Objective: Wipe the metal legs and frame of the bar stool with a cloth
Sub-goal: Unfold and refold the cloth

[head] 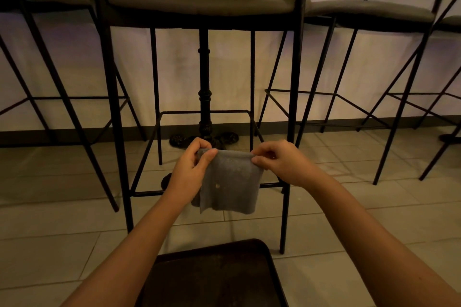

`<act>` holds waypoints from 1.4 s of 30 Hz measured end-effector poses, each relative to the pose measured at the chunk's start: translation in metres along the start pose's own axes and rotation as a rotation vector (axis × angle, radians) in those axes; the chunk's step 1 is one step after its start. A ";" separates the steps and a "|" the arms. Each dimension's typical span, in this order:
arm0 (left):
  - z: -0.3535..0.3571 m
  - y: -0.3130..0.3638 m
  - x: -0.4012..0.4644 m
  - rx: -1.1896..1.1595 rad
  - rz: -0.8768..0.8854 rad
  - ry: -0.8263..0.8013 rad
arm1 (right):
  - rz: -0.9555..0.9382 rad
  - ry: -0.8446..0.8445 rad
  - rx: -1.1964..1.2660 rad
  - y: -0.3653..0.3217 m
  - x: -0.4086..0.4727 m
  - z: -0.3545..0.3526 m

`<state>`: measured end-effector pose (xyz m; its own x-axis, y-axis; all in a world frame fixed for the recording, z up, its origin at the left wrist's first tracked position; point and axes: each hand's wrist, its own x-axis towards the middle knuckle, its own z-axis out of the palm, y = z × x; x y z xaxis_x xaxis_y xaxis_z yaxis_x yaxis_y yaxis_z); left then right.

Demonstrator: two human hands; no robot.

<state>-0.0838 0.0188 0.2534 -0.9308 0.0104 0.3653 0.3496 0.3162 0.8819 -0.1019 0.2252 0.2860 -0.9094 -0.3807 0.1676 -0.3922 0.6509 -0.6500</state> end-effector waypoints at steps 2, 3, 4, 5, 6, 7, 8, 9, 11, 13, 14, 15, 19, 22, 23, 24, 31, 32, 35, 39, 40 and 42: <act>0.000 -0.001 0.000 0.002 -0.009 -0.005 | 0.076 0.013 0.204 0.004 -0.001 0.007; 0.000 -0.002 0.001 -0.005 -0.013 -0.006 | 0.126 0.002 0.361 0.005 -0.003 0.012; 0.001 -0.002 0.002 -0.007 -0.018 -0.004 | 0.187 -0.019 0.541 0.005 -0.005 0.018; 0.001 -0.002 0.002 -0.011 -0.026 0.002 | 0.244 -0.050 0.723 0.005 -0.007 0.024; 0.001 -0.003 0.003 -0.026 -0.039 0.009 | 0.283 -0.082 0.876 0.005 -0.010 0.029; 0.001 -0.003 0.003 -0.045 -0.056 0.018 | 0.301 -0.113 0.973 0.006 -0.012 0.033; 0.001 -0.004 0.003 -0.057 -0.076 0.027 | 0.297 -0.143 1.010 0.006 -0.015 0.037; 0.000 -0.006 0.003 -0.060 -0.099 0.037 | 0.284 -0.159 1.003 0.007 -0.016 0.040; -0.002 -0.013 0.002 -0.056 -0.157 0.054 | 0.263 -0.129 0.947 0.008 -0.019 0.044; -0.003 -0.019 -0.002 -0.067 -0.222 0.044 | 0.246 -0.064 0.915 0.008 -0.019 0.048; -0.004 -0.021 -0.005 -0.095 -0.251 0.025 | 0.233 -0.039 0.904 0.008 -0.018 0.050; -0.004 -0.022 -0.009 -0.140 -0.270 0.001 | 0.221 -0.019 0.900 0.008 -0.018 0.052; -0.008 -0.026 -0.023 -0.442 -0.375 -0.201 | 0.222 0.060 0.905 0.006 -0.016 0.053; -0.008 -0.026 -0.031 -0.395 -0.368 -0.342 | 0.270 0.088 0.863 0.008 -0.016 0.051; -0.008 -0.027 -0.033 -0.373 -0.376 -0.348 | 0.296 0.092 0.864 0.010 -0.016 0.052; -0.007 -0.029 -0.033 -0.363 -0.391 -0.339 | 0.323 0.094 0.878 0.011 -0.017 0.052; -0.006 -0.040 -0.045 -0.552 -0.441 -0.283 | 0.338 -0.173 1.107 0.018 -0.034 0.051; -0.006 -0.042 -0.047 -0.531 -0.424 -0.270 | 0.330 -0.201 1.055 0.018 -0.035 0.052; -0.006 -0.044 -0.050 -0.418 -0.382 -0.268 | 0.322 -0.253 0.951 0.019 -0.036 0.051; -0.008 -0.050 -0.054 -0.171 -0.335 -0.305 | 0.268 -0.277 0.456 0.020 -0.036 0.058; -0.009 -0.052 -0.057 -0.124 -0.331 -0.312 | 0.232 -0.285 0.329 0.021 -0.036 0.062; -0.008 -0.057 -0.063 -0.078 -0.340 -0.315 | 0.161 -0.287 0.181 0.022 -0.036 0.070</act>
<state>-0.0438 -0.0071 0.1825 -0.9766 0.2102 -0.0455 0.0153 0.2791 0.9602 -0.0682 0.2078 0.2136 -0.8715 -0.4682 -0.1454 -0.1932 0.6006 -0.7759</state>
